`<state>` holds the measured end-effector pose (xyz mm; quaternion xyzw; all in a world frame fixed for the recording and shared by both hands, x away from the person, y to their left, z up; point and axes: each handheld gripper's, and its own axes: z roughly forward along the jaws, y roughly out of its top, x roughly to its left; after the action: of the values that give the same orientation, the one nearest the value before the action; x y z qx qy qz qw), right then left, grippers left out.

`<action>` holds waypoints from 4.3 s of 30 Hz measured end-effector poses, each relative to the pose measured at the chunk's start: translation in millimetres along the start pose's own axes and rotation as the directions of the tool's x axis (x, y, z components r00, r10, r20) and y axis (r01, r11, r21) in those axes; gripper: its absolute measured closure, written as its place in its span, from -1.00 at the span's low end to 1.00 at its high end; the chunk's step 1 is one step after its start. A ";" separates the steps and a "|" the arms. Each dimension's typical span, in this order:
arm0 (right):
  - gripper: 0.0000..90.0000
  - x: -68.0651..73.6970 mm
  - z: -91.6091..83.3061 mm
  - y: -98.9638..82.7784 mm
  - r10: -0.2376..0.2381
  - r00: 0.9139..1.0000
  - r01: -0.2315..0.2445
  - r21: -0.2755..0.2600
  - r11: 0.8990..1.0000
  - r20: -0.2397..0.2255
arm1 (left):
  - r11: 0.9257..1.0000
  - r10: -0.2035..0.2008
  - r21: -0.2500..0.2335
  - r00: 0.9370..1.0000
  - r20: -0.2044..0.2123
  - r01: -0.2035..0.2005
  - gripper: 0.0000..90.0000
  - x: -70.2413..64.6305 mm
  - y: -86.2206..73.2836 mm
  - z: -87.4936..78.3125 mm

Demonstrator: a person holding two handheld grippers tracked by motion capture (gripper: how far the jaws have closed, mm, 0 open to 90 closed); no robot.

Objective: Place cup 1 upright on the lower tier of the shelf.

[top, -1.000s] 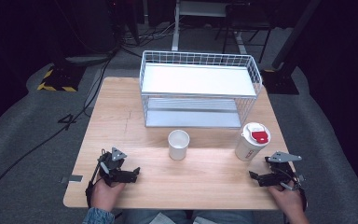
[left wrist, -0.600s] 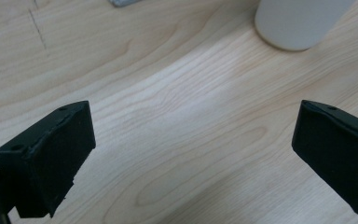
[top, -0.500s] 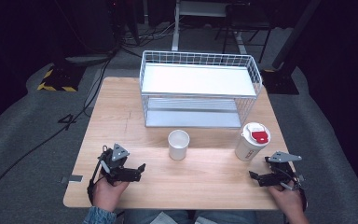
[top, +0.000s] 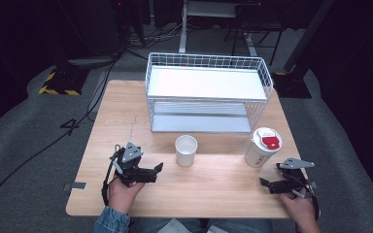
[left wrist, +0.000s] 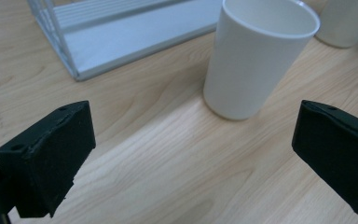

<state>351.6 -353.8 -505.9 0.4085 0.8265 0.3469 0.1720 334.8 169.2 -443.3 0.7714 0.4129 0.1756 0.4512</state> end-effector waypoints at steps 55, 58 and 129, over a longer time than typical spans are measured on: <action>-0.95 -0.4 -0.1 0.0 0.007 1.000 -0.007 0.000 1.000 0.007 | 0.998 0.023 -0.060 0.991 0.134 -0.016 -0.78 -31.8 3.3 113.8; -0.95 -0.4 -0.1 0.0 0.007 1.000 -0.007 0.000 1.000 0.007 | 0.998 0.028 -0.061 0.991 0.134 -0.020 -0.71 -32.4 2.6 114.2; -0.95 -0.2 -0.1 0.0 0.009 1.000 -0.009 -0.001 1.000 0.012 | 0.988 0.135 -0.086 0.986 0.095 -0.127 -0.51 -48.9 56.3 84.1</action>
<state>351.7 -354.0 -505.7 0.4141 0.8235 0.3458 0.1755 386.6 69.7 -435.6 0.7861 0.3309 0.1821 0.4893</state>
